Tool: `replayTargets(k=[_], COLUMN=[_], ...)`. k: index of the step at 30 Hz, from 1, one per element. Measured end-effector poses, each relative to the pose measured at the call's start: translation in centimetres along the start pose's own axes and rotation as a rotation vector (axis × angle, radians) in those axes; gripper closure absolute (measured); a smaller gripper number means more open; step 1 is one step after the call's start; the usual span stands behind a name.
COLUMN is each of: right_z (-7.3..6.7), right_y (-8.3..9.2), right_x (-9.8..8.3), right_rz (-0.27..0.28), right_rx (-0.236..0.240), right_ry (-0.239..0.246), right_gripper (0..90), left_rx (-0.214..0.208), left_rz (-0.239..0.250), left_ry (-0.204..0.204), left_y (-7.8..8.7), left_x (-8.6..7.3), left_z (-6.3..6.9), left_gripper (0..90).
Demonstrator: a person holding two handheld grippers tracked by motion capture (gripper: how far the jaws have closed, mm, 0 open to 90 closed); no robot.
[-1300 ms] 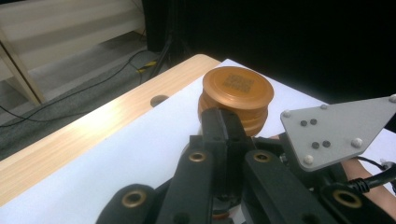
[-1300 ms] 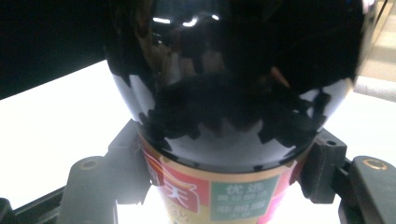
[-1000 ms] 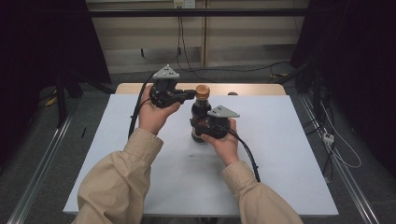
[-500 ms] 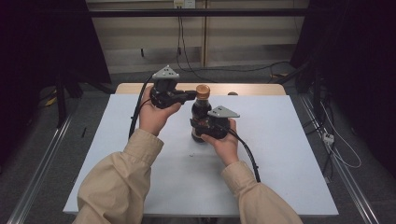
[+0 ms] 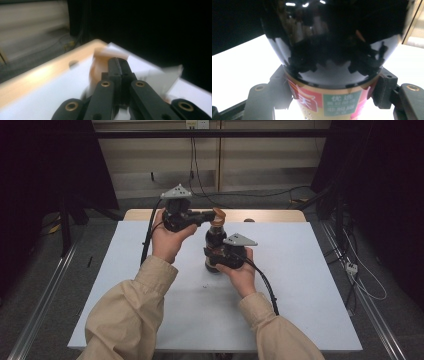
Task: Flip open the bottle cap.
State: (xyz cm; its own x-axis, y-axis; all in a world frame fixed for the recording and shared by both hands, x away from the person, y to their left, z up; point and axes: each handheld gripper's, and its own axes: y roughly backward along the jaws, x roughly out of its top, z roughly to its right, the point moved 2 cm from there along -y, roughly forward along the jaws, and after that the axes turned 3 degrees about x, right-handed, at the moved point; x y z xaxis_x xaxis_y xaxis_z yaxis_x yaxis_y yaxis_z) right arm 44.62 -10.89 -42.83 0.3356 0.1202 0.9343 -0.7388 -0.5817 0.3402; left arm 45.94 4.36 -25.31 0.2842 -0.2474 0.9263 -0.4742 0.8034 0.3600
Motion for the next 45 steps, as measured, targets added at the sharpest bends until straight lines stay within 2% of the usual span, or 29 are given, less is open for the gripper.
replayTargets(k=[2, 5, 6, 9, 15, 18, 26, 28, 33, 37, 42, 45], right_z=[-0.5, -0.1, 0.0, -0.2, -0.1, -0.1, 0.0, 0.0, 0.0, 0.0, 0.0, 0.0], right_y=[-0.1, 0.0, 0.1, -0.1, 0.0, 0.0, 0.0, 0.0, 0.0, -0.1, -0.1, -0.1], right_x=[0.0, 0.0, 0.0, 0.0, 0.1, 0.0, 0.0, 0.0, -0.1, -0.1, -0.1, -0.2], right_rz=[-0.003, -0.005, -0.008, -0.008, -0.017, -0.017, -0.019, -0.019, -0.017, -0.015, -0.017, -0.013], right_rx=[-0.004, 0.002, 0.004, 0.0, 0.008, 0.008, 0.009, 0.011, 0.014, 0.016, 0.019, 0.019], right_ry=[0.023, -0.002, -0.001, 0.008, 0.006, 0.003, 0.0, -0.003, -0.007, -0.013, -0.014, -0.016], right_gripper=[31.4, 31.2, 31.2, 31.0, 30.9, 30.8, 30.6, 30.5, 30.4, 30.2, 30.2, 30.2], left_rx=[0.047, 0.057, 0.044, 0.048, 0.051, 0.047, 0.035, 0.033, 0.028, 0.03, 0.031, 0.028], left_rz=[-0.046, -0.059, -0.056, -0.071, -0.069, -0.096, -0.137, -0.129, -0.128, -0.144, -0.133, -0.137], left_ry=[-0.04, -0.05, -0.038, -0.038, -0.03, -0.026, -0.008, -0.003, -0.001, -0.007, -0.004, -0.016], left_y=[-0.1, 0.2, 0.4, 0.6, 1.6, 1.8, 1.0, 0.7, 0.4, 0.2, 0.2, 0.1], left_x=[1.0, 0.9, 0.5, -0.2, -1.0, -1.5, -2.9, -3.2, -3.3, -3.3, -3.2, -3.0], left_z=[0.3, 0.2, 0.0, -0.2, -0.7, -0.9, -1.3, -1.3, -1.3, -1.4, -1.4, -1.2], left_gripper=[90.0, 90.0, 90.0, 90.0, 90.0, 90.0, 90.0, 90.0, 90.0, 90.0, 90.0, 90.0])
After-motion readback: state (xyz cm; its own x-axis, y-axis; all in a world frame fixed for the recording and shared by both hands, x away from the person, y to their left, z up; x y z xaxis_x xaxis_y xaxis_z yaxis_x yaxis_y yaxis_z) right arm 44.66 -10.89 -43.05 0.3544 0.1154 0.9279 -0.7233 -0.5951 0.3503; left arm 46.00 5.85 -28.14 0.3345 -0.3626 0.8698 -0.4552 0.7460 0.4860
